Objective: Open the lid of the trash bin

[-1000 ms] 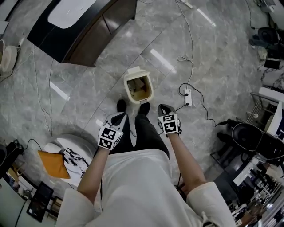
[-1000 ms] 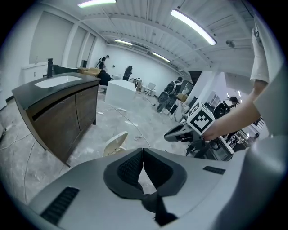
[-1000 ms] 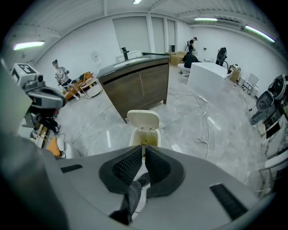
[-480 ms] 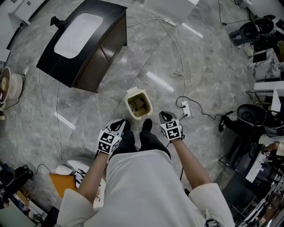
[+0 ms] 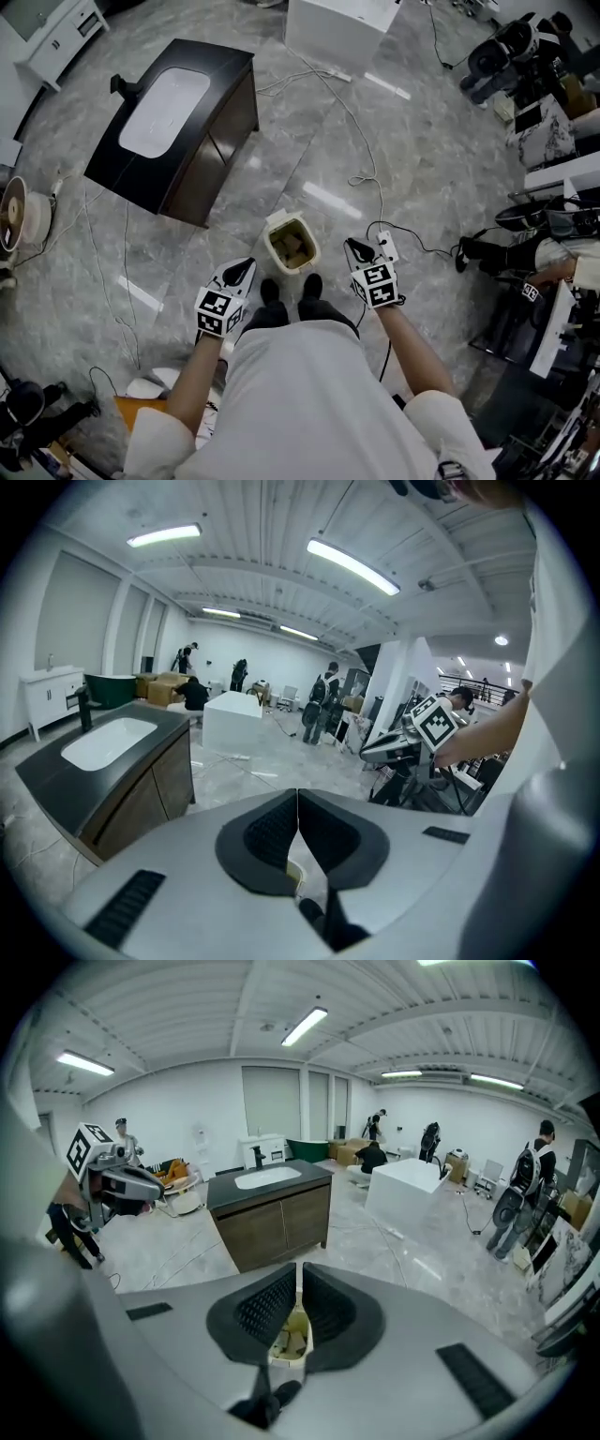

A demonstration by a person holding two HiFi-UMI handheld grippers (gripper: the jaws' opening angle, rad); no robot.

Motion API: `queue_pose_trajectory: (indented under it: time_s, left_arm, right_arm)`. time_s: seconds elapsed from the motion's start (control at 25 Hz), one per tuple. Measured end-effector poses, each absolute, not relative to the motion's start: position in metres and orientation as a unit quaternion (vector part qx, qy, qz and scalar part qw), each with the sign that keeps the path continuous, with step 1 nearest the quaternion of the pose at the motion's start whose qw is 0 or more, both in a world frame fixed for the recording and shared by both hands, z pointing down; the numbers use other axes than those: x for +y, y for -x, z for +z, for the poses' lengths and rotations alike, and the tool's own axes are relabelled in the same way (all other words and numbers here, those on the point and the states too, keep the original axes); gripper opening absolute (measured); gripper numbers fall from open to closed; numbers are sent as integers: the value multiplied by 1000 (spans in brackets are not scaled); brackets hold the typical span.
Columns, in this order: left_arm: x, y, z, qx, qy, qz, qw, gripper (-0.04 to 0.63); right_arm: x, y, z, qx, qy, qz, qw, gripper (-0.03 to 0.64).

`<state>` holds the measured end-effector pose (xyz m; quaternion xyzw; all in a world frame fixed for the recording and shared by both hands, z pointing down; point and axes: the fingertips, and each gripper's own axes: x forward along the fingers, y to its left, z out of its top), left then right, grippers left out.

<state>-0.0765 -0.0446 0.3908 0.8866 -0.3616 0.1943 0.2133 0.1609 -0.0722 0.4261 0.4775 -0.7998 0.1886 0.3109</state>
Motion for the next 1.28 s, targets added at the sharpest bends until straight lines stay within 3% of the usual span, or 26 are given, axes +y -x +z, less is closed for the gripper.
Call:
queue_pose_trajectory:
  time_s: [0.6,1.28]
  left_arm:
    - [-64,99,287,-421,-886,131,144,18]
    - [-74,85,260,-435,-888,115,98,18]
  right_arm:
    - [-69,-191,309,-817,-517,116,228,34]
    - [-71,-228,269,-809,-554,61,184,32]
